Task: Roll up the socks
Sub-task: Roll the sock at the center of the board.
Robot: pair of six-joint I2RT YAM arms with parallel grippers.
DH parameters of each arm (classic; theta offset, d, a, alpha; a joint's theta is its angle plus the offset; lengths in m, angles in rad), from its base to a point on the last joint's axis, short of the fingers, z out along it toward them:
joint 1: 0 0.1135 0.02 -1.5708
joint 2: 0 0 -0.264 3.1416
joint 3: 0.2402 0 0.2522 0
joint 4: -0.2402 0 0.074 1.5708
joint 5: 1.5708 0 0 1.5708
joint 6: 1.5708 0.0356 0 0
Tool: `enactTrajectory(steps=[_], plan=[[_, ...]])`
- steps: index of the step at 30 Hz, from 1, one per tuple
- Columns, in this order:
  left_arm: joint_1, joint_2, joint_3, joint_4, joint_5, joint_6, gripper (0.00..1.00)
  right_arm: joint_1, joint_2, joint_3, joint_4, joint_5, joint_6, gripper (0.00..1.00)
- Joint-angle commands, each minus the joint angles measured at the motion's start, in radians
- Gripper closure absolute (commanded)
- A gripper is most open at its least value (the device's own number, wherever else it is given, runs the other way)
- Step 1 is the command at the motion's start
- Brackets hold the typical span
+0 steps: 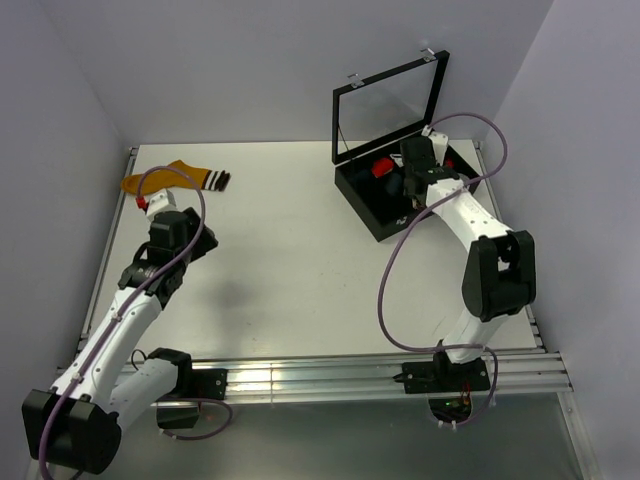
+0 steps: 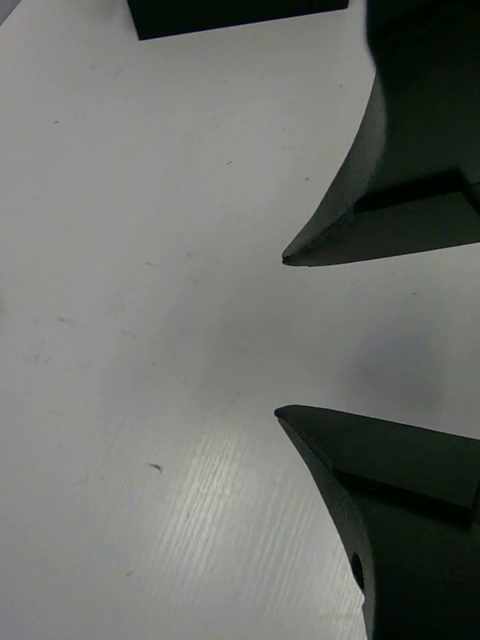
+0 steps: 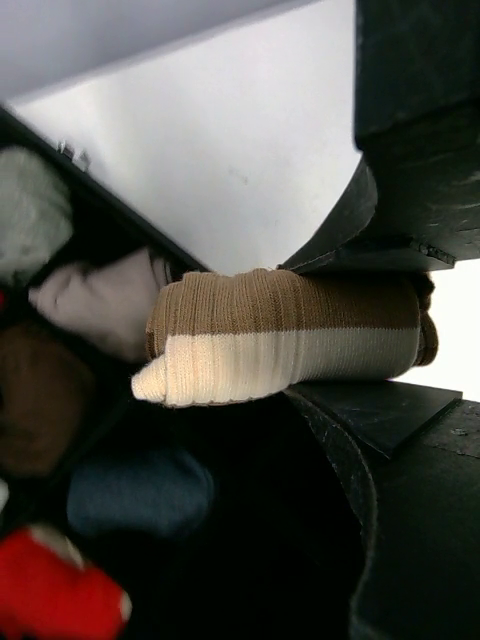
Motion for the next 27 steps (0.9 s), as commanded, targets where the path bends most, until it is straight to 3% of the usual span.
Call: enactTrajectory(steps=[1,12,18,27], plan=[[-0.021,0.026,0.032,0.048,0.091,-0.006,0.37,0.041,-0.119,-0.035,0.099,-0.087,-0.033,1.00],[-0.036,0.180,0.089,0.017,0.312,-0.098,0.39,0.436,-0.187,-0.175,0.194,0.057,-0.164,1.00],[-0.036,0.235,0.089,-0.015,0.333,-0.108,0.39,0.611,-0.097,-0.221,0.254,0.137,-0.233,1.00],[-0.036,0.235,0.040,0.003,0.401,-0.143,0.39,0.798,0.074,-0.236,0.306,0.074,-0.205,1.00]])
